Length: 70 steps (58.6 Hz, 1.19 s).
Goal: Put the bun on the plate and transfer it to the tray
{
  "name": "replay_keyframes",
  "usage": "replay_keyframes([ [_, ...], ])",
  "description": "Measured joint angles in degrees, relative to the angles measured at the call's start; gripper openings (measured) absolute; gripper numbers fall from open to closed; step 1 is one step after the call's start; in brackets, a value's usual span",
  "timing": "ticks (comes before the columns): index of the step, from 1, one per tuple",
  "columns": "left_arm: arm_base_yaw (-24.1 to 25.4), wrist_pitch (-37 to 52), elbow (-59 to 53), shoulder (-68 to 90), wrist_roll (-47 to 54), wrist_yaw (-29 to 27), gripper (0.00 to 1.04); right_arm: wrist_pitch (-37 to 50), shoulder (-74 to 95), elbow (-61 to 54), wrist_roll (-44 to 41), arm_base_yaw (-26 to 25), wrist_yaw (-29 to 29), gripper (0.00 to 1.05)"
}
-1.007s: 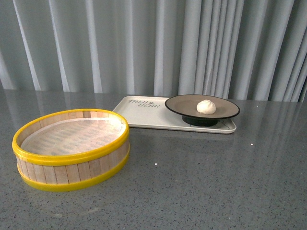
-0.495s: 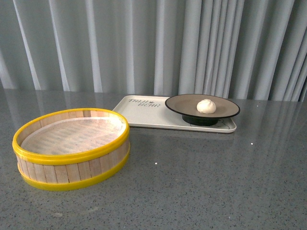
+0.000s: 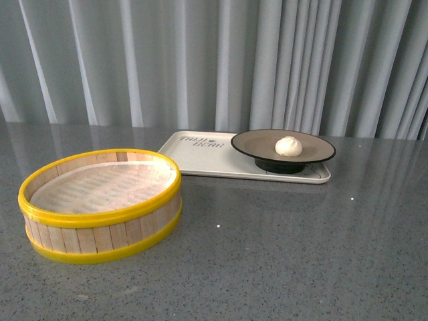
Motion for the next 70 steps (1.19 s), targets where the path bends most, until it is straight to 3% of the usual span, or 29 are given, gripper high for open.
replay_keyframes([
  [13,0.0,0.0,0.0,0.0,0.0,0.0,0.98,-0.33,-0.81,0.0,-0.04,0.0,0.0,0.05],
  [26,0.0,0.0,0.0,0.0,0.0,0.02,0.98,-0.33,-0.81,0.0,-0.04,0.02,0.04,0.42],
  [42,0.0,0.0,0.0,0.0,0.0,0.02,0.98,-0.33,-0.81,0.0,-0.04,0.02,0.02,0.97],
  [70,0.0,0.0,0.0,0.0,0.0,0.02,0.98,-0.33,-0.81,0.0,-0.02,0.0,0.02,0.96],
])
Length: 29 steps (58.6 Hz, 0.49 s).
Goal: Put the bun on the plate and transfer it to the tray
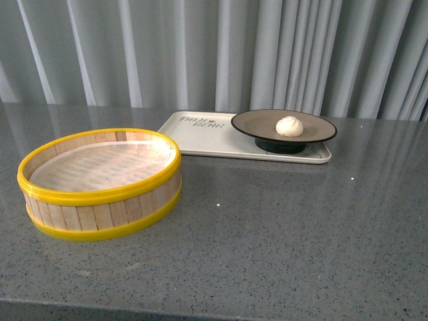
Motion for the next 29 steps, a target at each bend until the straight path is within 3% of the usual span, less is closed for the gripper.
replay_keyframes([
  [29,0.0,0.0,0.0,0.0,0.0,0.0,0.98,0.0,0.0,0.0,0.0,0.0,0.0,0.96],
])
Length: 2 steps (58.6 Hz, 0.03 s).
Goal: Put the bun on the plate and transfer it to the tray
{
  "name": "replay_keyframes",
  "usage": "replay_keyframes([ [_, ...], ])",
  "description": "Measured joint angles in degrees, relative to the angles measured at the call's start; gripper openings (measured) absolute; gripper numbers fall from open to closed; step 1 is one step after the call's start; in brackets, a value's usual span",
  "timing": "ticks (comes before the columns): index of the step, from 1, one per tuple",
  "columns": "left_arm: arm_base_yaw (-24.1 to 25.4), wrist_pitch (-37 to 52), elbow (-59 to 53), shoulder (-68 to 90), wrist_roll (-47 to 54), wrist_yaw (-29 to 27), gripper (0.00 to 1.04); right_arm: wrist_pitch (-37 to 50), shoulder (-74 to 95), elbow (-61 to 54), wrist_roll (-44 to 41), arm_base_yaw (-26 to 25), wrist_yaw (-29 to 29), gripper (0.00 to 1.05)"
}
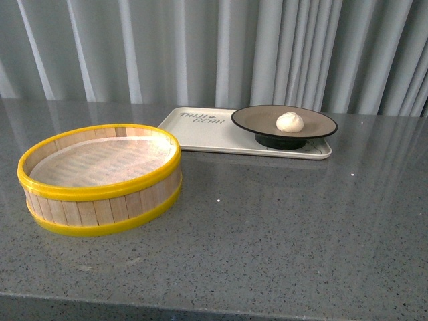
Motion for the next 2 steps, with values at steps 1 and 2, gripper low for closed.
replay_keyframes([
  [1,0.0,0.0,0.0,0.0,0.0,0.0,0.98,0.0,0.0,0.0,0.0,0.0,0.0,0.96],
  [2,0.0,0.0,0.0,0.0,0.0,0.0,0.98,0.0,0.0,0.0,0.0,0.0,0.0,0.96],
])
